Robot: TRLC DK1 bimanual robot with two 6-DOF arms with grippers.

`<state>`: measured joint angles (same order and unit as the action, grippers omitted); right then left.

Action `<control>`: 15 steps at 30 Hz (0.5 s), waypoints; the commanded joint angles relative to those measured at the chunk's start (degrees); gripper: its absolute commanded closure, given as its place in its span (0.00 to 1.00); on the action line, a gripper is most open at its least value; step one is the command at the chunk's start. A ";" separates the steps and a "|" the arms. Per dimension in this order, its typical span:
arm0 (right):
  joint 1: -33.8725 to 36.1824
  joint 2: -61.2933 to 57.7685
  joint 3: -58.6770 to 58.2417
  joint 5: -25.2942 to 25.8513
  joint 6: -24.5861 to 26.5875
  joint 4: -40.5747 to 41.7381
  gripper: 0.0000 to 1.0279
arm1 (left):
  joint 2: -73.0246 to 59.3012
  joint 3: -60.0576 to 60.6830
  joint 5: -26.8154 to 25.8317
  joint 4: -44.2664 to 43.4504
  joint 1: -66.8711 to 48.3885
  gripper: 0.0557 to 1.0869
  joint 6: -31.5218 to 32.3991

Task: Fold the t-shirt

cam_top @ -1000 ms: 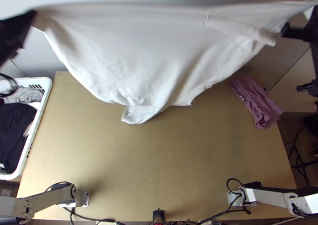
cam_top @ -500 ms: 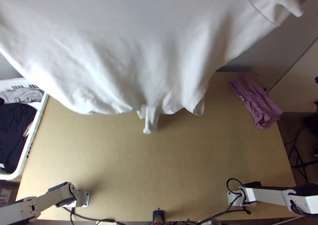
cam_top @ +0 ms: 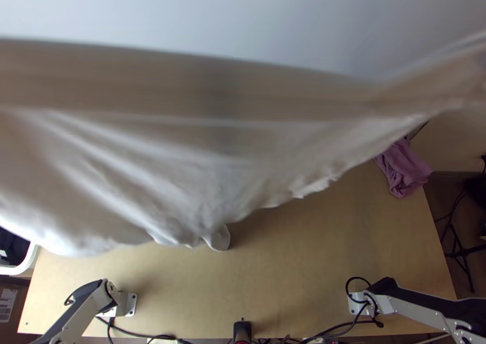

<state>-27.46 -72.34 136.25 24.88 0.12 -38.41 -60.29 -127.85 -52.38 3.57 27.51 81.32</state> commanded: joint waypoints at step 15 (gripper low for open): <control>-2.51 14.33 -1.60 7.02 6.56 7.74 0.97 | 6.59 2.52 3.95 -0.32 2.73 0.96 3.41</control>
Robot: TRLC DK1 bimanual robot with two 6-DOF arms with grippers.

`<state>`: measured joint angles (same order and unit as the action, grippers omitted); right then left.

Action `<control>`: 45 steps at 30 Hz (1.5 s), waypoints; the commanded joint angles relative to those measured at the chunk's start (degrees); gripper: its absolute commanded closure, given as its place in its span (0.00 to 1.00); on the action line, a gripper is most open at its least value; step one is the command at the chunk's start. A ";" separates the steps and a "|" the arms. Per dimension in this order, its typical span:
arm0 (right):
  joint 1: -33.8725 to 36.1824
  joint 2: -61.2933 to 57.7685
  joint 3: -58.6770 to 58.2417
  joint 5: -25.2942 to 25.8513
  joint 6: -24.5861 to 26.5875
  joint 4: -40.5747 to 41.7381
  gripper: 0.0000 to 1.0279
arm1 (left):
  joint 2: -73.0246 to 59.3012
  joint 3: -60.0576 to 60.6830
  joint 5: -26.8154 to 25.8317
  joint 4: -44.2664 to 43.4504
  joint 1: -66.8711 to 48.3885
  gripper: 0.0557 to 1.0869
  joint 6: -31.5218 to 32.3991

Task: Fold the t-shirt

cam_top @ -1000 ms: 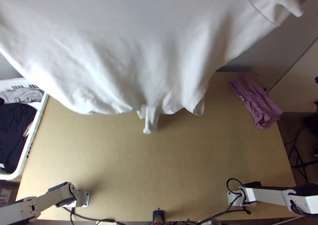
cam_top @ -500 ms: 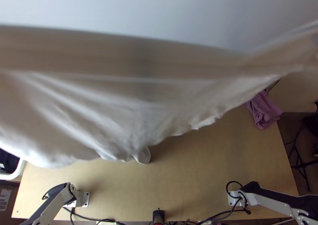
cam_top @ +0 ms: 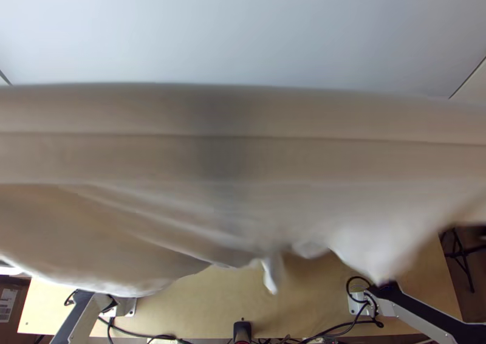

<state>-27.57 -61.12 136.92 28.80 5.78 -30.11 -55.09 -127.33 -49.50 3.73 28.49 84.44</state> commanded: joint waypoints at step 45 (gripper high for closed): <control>16.41 -53.57 -43.14 -13.24 -13.95 27.12 0.97 | -34.56 70.99 22.42 -29.48 -18.65 0.96 -52.89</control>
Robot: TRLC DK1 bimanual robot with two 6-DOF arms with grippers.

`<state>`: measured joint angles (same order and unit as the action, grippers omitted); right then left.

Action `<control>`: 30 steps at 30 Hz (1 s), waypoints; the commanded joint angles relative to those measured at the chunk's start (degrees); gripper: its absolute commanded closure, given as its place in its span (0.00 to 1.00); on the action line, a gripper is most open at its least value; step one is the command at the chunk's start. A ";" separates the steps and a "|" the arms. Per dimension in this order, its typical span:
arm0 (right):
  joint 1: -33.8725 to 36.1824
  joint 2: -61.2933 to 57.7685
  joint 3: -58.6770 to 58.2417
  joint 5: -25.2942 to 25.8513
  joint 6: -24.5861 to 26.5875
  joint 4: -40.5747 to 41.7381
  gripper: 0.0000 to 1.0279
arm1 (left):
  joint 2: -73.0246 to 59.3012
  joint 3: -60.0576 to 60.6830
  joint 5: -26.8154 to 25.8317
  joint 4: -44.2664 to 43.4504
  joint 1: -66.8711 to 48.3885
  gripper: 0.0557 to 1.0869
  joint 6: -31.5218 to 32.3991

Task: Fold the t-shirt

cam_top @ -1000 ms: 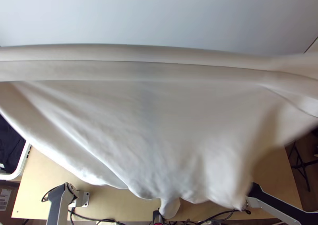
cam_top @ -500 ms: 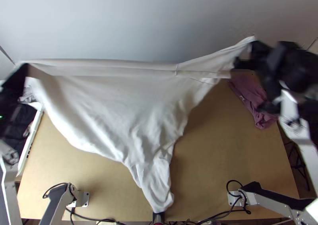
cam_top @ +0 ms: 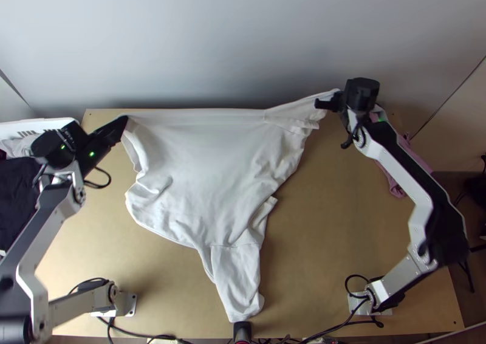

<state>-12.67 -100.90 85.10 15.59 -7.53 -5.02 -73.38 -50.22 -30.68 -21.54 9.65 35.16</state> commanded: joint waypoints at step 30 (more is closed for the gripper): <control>-0.78 -33.13 37.95 1.72 4.45 -8.87 0.97 | -42.46 -27.92 6.51 -1.58 3.18 0.96 -16.96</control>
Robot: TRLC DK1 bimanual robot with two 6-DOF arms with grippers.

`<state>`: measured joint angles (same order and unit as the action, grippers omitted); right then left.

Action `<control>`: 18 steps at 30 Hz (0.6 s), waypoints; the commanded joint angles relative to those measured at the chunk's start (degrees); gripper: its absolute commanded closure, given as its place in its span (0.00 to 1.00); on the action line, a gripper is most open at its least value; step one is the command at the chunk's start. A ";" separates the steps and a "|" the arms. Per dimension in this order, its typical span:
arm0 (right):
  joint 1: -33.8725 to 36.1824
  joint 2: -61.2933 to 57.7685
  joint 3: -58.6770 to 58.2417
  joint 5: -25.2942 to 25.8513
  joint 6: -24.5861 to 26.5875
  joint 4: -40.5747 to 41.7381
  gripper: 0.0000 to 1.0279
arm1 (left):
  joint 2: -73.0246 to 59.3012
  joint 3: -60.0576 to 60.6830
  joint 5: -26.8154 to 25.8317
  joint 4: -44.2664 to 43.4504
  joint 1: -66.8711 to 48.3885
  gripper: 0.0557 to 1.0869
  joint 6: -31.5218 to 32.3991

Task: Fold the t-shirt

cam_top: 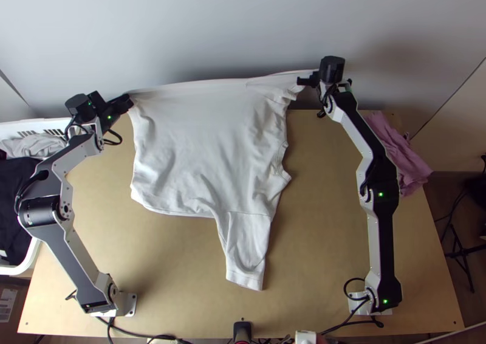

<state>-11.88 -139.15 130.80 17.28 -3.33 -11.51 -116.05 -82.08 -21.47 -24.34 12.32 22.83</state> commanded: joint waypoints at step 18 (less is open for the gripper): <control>-11.24 30.08 -42.74 3.38 0.61 -2.82 0.97 | 2.14 11.68 -14.03 6.76 8.34 0.96 -15.53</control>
<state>-18.46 -116.57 98.32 18.28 -3.16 -14.04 -114.19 -72.42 -32.32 -19.25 18.74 10.59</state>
